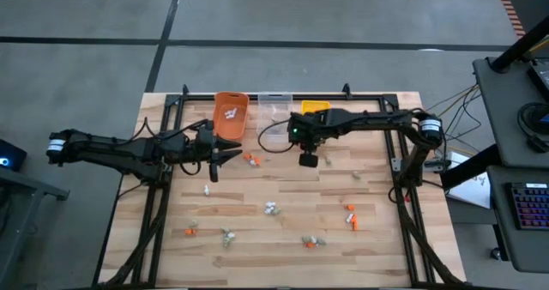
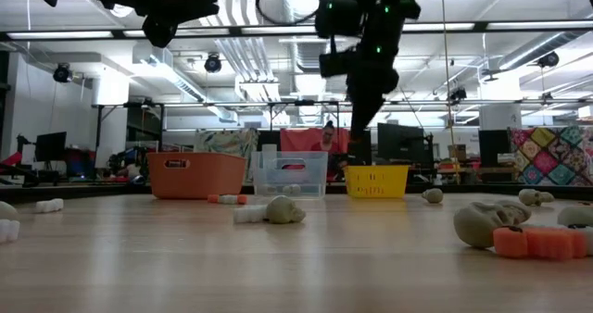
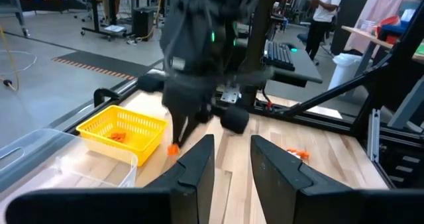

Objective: Sort Halloween decoration
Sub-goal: Put the orange skeleton toy into the yellow bin

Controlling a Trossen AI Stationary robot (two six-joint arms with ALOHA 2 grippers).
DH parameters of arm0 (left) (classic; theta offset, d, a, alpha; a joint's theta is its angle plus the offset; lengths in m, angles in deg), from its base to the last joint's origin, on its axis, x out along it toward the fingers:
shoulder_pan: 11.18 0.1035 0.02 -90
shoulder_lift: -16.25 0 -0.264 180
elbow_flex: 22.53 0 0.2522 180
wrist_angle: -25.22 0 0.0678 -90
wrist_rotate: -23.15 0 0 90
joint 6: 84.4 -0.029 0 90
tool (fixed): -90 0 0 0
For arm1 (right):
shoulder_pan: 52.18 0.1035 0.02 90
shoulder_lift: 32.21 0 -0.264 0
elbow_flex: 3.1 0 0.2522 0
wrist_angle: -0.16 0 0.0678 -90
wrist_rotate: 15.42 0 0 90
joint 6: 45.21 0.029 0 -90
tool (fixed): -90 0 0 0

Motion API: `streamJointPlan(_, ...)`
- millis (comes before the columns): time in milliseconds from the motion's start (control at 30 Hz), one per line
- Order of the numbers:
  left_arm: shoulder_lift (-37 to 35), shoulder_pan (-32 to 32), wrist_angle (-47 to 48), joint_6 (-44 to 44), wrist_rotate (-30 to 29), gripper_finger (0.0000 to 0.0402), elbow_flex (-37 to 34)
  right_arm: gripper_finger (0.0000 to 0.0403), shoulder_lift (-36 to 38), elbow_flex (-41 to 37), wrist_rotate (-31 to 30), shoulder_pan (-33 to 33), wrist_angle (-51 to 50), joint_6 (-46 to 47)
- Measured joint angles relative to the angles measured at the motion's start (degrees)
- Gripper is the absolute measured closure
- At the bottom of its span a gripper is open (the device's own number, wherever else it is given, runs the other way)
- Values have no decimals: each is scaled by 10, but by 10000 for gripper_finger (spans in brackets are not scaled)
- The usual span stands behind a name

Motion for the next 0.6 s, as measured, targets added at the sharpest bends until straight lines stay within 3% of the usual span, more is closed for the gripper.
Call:
streamJointPlan(200,0,0,-8,2,1,320,0,391,19,44,-18,-46,-58,-31)
streamJointPlan(467,0,0,-11,2,1,320,0,391,5,35,-12,-162,-55,-58)
streamJointPlan(600,0,0,-12,2,0,320,0,391,-22,26,36,-207,-42,-66)
